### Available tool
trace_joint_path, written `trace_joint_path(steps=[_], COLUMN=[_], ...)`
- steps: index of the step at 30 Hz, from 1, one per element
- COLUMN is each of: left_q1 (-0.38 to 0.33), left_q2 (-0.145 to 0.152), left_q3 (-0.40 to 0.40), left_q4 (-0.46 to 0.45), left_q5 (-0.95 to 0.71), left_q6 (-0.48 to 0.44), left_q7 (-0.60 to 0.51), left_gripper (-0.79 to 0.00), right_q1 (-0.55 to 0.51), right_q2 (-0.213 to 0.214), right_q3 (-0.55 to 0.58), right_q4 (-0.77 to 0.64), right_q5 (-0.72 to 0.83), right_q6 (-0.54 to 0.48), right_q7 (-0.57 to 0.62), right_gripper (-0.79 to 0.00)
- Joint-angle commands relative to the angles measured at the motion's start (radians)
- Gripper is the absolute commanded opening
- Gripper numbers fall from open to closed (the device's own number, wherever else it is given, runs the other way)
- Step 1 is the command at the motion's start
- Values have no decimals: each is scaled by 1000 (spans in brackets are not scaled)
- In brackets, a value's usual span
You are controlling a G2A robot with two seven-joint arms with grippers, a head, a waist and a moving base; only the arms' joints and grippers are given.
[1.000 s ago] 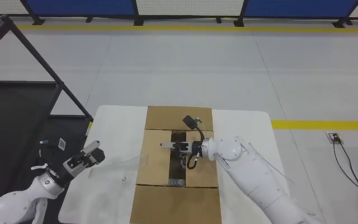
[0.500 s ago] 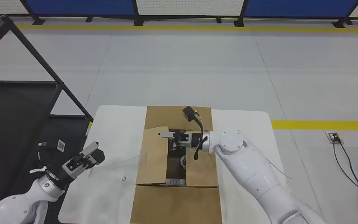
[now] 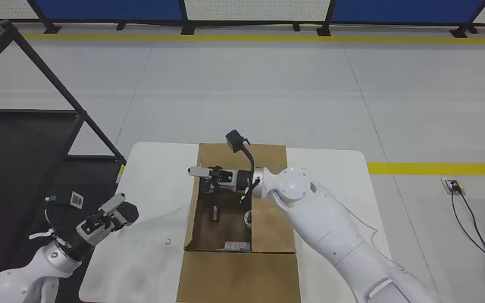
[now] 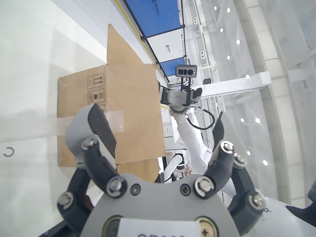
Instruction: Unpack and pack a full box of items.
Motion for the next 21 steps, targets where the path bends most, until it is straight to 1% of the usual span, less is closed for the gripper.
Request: trace_joint_path(steps=[1,5,7,10,13,15,17,21], left_q1=[24,74,97,123,128,123,119,102], left_q2=[0,-2,-4,-4,-5,-5,-6,-5], left_q3=[-26,-70,-80,-78,-53,-29,3,45], left_q4=[-21,-76,-104,-137,-155,-161,-170,-167], left_q5=[-66,-134,-162,-178,-158,-122,-113,-59], left_q6=[-22,-70,-89,-92,-96,-100,-96,-87], left_q7=[-46,-87,-106,-144,-153,-147,-163,-160], left_gripper=[0,0,0,0,0,0,0,0], right_q1=[8,25,35,48,58,61,64,76], right_q2=[-17,-53,-73,-101,-129,-146,-162,-190], right_q3=[-21,-56,-72,-89,-105,-115,-122,-128], right_q4=[5,35,58,99,147,173,201,254], right_q5=[-9,-1,3,18,4,1,6,31], right_q6=[-2,-22,-36,-58,-89,-112,-122,-137], right_q7=[-28,-68,-85,-103,-174,-192,-193,-151], right_gripper=[0,0,0,0,0,0,0,0])
